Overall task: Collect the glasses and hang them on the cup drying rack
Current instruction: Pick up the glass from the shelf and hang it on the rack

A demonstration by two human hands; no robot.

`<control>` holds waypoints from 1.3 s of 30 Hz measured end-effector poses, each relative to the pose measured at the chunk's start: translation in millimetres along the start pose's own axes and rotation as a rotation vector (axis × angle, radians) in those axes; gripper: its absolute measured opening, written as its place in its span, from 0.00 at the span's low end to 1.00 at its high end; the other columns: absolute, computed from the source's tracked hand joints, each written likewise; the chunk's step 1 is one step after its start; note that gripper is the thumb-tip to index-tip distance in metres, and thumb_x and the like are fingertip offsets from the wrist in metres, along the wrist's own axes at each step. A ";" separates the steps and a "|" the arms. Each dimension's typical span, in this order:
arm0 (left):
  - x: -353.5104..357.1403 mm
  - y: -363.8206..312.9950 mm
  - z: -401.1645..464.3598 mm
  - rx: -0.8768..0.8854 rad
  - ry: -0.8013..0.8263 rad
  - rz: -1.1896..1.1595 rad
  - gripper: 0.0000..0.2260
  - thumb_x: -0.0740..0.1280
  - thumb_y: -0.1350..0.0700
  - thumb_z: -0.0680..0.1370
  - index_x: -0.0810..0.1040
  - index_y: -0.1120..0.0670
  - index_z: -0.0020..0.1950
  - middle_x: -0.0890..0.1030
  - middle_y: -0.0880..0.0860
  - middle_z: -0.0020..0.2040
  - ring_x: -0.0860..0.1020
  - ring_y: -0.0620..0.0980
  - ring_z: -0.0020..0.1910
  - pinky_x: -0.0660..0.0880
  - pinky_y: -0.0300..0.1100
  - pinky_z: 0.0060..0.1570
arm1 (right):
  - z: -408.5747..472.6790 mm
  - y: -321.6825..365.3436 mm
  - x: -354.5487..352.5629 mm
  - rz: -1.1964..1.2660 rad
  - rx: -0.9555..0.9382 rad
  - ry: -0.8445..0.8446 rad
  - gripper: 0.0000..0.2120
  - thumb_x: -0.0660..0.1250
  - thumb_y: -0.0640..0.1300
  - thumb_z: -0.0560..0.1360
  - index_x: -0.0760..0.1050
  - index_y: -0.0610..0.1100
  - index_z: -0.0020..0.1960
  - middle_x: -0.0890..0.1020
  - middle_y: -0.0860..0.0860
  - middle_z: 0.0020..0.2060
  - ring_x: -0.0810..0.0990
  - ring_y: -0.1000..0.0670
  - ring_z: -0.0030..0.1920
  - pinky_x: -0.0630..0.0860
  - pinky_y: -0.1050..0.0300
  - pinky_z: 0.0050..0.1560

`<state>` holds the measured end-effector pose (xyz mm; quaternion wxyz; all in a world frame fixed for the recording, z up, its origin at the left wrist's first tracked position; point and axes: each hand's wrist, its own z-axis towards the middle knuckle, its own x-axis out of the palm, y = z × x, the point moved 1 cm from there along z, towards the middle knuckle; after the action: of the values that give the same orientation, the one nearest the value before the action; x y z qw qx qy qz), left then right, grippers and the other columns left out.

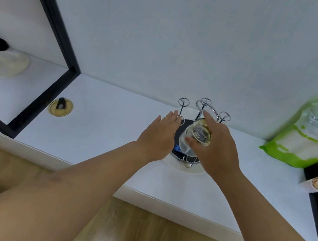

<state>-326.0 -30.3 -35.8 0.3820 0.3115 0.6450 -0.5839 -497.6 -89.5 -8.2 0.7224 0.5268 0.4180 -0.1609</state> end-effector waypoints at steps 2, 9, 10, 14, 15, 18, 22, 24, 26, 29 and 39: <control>1.9 1.8 0.3 0.007 -0.009 -0.007 0.28 0.54 0.67 0.83 0.55 0.57 0.83 0.51 0.55 0.84 0.48 0.51 0.83 0.45 0.48 0.80 | 2.1 -2.9 6.0 -0.026 -0.002 0.015 0.39 0.76 0.55 0.73 0.63 0.58 0.80 0.77 0.50 0.58 0.75 0.51 0.57 0.70 0.58 0.54; 4.1 8.1 -0.2 0.024 -0.007 0.000 0.27 0.53 0.65 0.83 0.54 0.56 0.84 0.51 0.54 0.85 0.47 0.49 0.83 0.44 0.48 0.80 | 6.4 -9.3 21.2 -0.037 0.044 0.083 0.38 0.76 0.53 0.74 0.65 0.56 0.80 0.77 0.50 0.60 0.76 0.52 0.56 0.68 0.60 0.53; 4.0 8.2 -0.3 0.024 -0.008 0.004 0.27 0.52 0.65 0.84 0.54 0.56 0.84 0.51 0.53 0.85 0.47 0.49 0.83 0.44 0.48 0.80 | 6.5 -11.0 23.0 -0.041 0.048 0.086 0.38 0.76 0.53 0.74 0.65 0.56 0.80 0.77 0.49 0.60 0.77 0.50 0.58 0.69 0.60 0.53; 4.5 8.5 -1.1 0.023 -0.004 0.015 0.25 0.50 0.62 0.85 0.53 0.56 0.84 0.50 0.53 0.85 0.47 0.49 0.83 0.44 0.48 0.80 | 5.7 -16.0 27.9 -0.073 0.057 0.107 0.37 0.76 0.52 0.74 0.65 0.55 0.80 0.77 0.49 0.60 0.76 0.51 0.55 0.68 0.60 0.52; 4.5 8.5 -1.6 0.022 -0.005 0.013 0.25 0.50 0.61 0.86 0.53 0.55 0.84 0.50 0.52 0.85 0.47 0.48 0.83 0.44 0.48 0.80 | 5.5 -17.2 28.7 -0.073 0.062 0.114 0.38 0.76 0.52 0.74 0.65 0.55 0.80 0.76 0.49 0.60 0.76 0.51 0.55 0.68 0.61 0.52; 5.1 7.3 -3.6 0.020 0.001 0.014 0.24 0.50 0.60 0.86 0.53 0.55 0.84 0.50 0.52 0.85 0.47 0.48 0.83 0.44 0.48 0.80 | 4.7 -19.3 29.9 -0.063 0.073 0.116 0.39 0.77 0.53 0.74 0.64 0.54 0.80 0.76 0.47 0.61 0.77 0.48 0.59 0.68 0.60 0.53; 4.9 5.5 -3.9 0.015 0.007 0.035 0.24 0.50 0.59 0.86 0.53 0.55 0.84 0.50 0.52 0.85 0.48 0.48 0.83 0.44 0.48 0.80 | 4.4 -18.1 28.8 -0.071 0.073 0.128 0.40 0.76 0.53 0.74 0.63 0.54 0.81 0.76 0.46 0.62 0.77 0.47 0.60 0.68 0.60 0.54; 4.1 3.8 -4.2 0.008 0.010 0.039 0.24 0.50 0.58 0.86 0.54 0.55 0.84 0.50 0.52 0.85 0.48 0.48 0.83 0.44 0.48 0.80 | 4.4 -18.4 27.6 -0.063 0.077 0.145 0.41 0.77 0.53 0.74 0.62 0.54 0.81 0.76 0.47 0.63 0.77 0.48 0.60 0.69 0.59 0.55; 3.5 2.4 -5.3 0.002 0.013 0.039 0.24 0.50 0.58 0.87 0.54 0.54 0.84 0.51 0.51 0.85 0.48 0.49 0.83 0.45 0.48 0.80 | 5.0 -18.4 26.2 -0.050 0.085 0.168 0.42 0.77 0.53 0.73 0.61 0.54 0.82 0.75 0.47 0.64 0.77 0.47 0.61 0.70 0.58 0.56; 4.0 1.0 -8.3 -0.006 0.015 0.041 0.23 0.49 0.55 0.87 0.53 0.53 0.84 0.51 0.50 0.85 0.48 0.49 0.83 0.45 0.50 0.80 | 6.1 -18.3 22.8 -0.046 0.097 0.201 0.46 0.79 0.56 0.72 0.59 0.55 0.82 0.74 0.47 0.66 0.76 0.47 0.64 0.71 0.57 0.59; 16.9 -16.6 -30.2 0.041 -0.085 0.093 0.23 0.52 0.48 0.87 0.62 0.50 0.82 0.58 0.50 0.83 0.54 0.50 0.82 0.46 0.50 0.80 | 3.5 -26.1 -3.5 -0.097 0.122 0.216 0.47 0.78 0.59 0.72 0.56 0.55 0.83 0.73 0.46 0.67 0.75 0.48 0.60 0.70 0.56 0.56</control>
<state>-352.7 -3.2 -41.0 0.4295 0.3239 0.6007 -0.5914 -515.7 -103.5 -21.5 0.6312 0.5632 0.5076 -0.1632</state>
